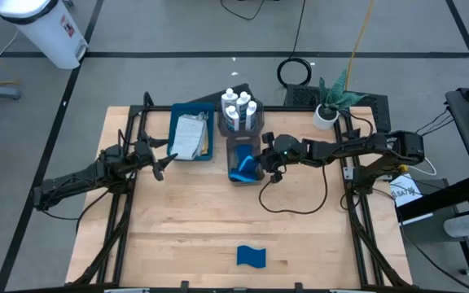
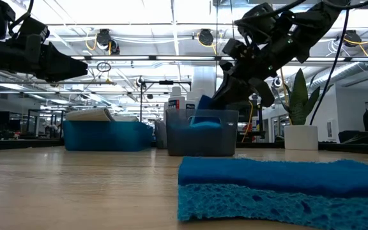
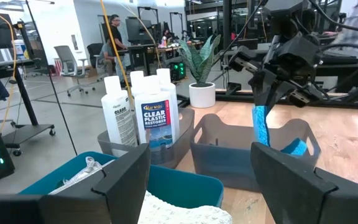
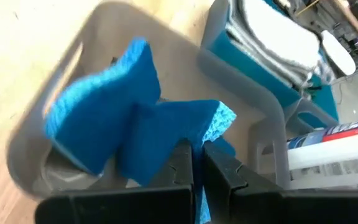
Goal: Pick & Place Kitchen Items
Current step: Put the blue sponge into the bottom black bin
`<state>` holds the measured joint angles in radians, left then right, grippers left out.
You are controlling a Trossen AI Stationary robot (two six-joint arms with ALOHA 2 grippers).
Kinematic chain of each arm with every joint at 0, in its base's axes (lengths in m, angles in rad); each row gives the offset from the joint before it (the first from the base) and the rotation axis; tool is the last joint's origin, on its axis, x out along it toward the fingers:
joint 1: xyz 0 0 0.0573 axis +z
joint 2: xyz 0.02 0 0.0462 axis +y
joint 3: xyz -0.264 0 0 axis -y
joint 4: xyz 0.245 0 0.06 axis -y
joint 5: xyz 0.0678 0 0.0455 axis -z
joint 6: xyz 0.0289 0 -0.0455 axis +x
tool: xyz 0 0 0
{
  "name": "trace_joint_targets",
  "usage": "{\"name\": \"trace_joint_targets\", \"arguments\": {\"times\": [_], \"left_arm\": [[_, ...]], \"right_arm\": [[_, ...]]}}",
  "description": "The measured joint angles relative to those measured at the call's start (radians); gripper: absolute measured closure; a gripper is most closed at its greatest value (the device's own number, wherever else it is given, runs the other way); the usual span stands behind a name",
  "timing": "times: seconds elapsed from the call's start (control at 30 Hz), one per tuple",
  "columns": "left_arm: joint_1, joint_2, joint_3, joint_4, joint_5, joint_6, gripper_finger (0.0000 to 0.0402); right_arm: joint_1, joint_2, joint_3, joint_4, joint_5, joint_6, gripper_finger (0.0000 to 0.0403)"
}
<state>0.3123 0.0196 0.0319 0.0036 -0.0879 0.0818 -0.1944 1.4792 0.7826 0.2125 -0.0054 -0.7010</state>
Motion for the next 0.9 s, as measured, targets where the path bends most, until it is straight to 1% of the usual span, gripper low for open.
{"name": "trace_joint_targets", "arguments": {"times": [0.33,0.57,0.73,0.9], "left_arm": [[0.000,0.000,0.000,0.000,0.000,0.000,0.0119],[0.000,0.000,0.000,0.000,0.000,0.000,0.0119],[0.000,0.000,0.000,0.000,0.000,0.000,0.0119],[0.000,0.000,0.000,0.000,0.000,0.000,0.0119]], "right_arm": [[0.000,0.091,-0.002,0.037,0.001,-0.013,0.0403],[0.000,0.091,-0.002,0.066,0.002,-0.046,0.0390],[0.000,0.091,-0.002,0.073,0.004,-0.047,0.0364],[0.000,0.091,-0.002,0.084,0.010,-0.048,0.0308]]}}
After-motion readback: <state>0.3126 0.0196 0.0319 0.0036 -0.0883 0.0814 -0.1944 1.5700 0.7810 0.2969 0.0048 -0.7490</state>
